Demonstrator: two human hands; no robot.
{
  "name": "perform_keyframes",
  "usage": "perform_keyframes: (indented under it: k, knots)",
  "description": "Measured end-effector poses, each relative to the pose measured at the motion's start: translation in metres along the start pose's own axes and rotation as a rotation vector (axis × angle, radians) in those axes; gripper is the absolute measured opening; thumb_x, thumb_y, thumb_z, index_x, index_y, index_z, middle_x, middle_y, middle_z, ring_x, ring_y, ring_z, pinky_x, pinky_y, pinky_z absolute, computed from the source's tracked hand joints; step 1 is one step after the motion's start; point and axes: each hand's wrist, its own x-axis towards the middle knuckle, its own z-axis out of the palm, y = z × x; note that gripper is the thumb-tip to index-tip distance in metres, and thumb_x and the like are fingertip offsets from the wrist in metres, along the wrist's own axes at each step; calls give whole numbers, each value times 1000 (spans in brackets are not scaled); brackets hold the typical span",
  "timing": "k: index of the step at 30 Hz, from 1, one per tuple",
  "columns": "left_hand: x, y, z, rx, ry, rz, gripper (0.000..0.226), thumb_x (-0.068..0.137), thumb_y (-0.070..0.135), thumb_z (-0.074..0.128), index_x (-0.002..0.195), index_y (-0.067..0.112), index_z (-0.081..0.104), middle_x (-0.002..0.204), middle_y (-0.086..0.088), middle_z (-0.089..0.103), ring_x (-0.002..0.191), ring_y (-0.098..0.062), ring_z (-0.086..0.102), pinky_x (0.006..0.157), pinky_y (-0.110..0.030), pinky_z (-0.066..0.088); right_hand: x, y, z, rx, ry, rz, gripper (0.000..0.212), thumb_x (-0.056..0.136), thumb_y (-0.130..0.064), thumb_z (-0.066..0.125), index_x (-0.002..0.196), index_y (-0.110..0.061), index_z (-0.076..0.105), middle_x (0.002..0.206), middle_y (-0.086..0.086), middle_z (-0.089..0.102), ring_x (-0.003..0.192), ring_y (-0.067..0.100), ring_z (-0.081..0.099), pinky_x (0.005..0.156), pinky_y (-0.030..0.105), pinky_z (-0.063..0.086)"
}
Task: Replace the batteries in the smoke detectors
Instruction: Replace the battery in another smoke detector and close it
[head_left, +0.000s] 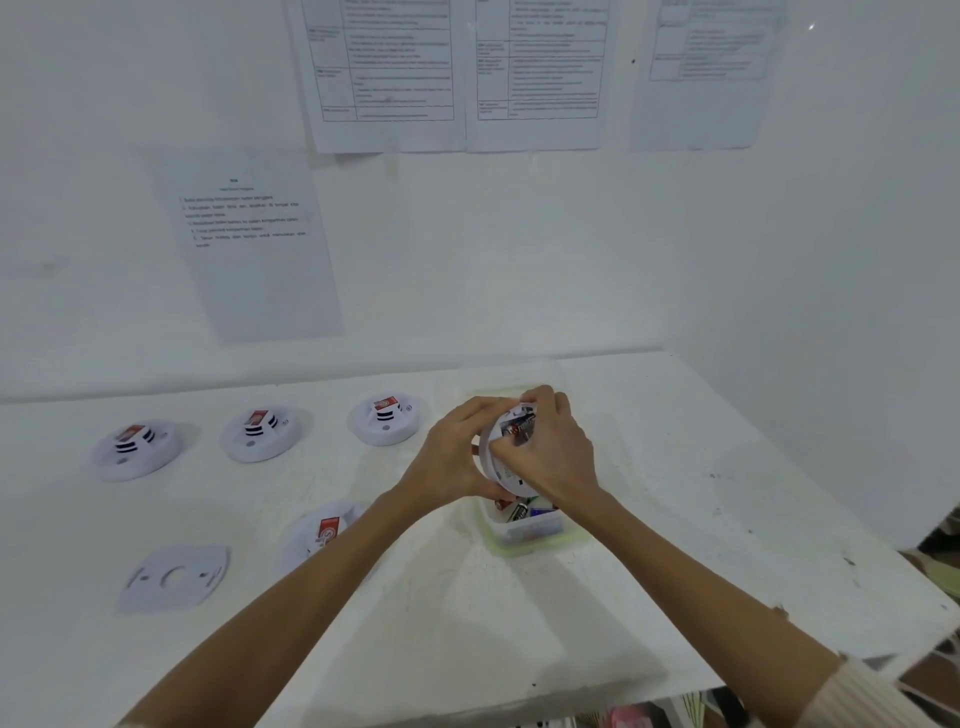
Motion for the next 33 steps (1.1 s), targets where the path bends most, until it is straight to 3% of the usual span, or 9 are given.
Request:
perform_keyframes:
  k: [5,8,11,15,21,24,26,30,33]
  knots:
    - [-1,-8,-7,-66,-23,-36,92,49,21,92,127,34,46,125,15,51,112,0,52,74,-13,52,-8,13,1,61,-43,-83,57,73,-31,57,127,-25,38,119,-2,46,97,18,54,71,31,47]
    - [-1,-10,-10,-14,-44,-12,89,50,35,89,128,34,45,125,17,50,114,-1,51,82,-13,50,-15,25,3,54,-61,-147,68,66,-36,47,133,-31,37,128,-4,40,109,15,46,69,28,43]
    - [0,-13,-12,60,-76,-23,93,50,47,84,132,29,43,127,11,50,116,-5,49,85,-14,49,-16,39,4,20,-74,-168,64,71,-26,52,134,-28,40,130,2,36,116,19,40,69,30,48]
    - [3,-15,-13,57,-108,-25,93,50,43,85,132,27,44,128,10,49,115,-3,48,83,-10,48,-14,54,5,63,-117,-180,58,72,1,59,125,-22,49,130,5,35,114,20,44,70,24,48]
    - [3,-14,-15,-33,-94,-84,93,48,27,92,129,28,47,128,13,51,114,2,49,80,-13,51,-12,57,-4,433,-169,-96,37,81,-7,56,103,-37,57,123,-1,47,109,15,52,84,26,51]
    - [3,-10,-17,-89,-79,-117,94,45,24,92,128,31,47,129,13,50,113,3,49,78,-13,52,-8,55,-13,610,-220,-26,31,87,-4,56,100,-31,62,117,-1,59,87,22,66,59,18,51]
    - [4,-7,-19,-96,-95,-131,95,45,32,89,128,35,44,130,15,48,114,5,48,78,-12,51,-6,54,-16,696,-238,3,27,87,-2,58,100,-25,65,110,0,62,76,18,68,51,22,51]
    - [4,-4,-19,-78,-113,-148,95,51,37,84,134,35,37,133,17,43,116,5,46,78,-13,52,-2,51,-19,815,-240,73,26,86,0,60,100,-21,67,110,3,62,86,20,68,64,40,59]
    - [3,-4,-19,-76,-104,-163,99,54,28,88,138,30,36,135,14,42,118,4,44,79,-14,51,1,50,-22,844,-261,71,26,86,-2,61,103,-20,67,110,7,62,91,24,67,65,41,59]
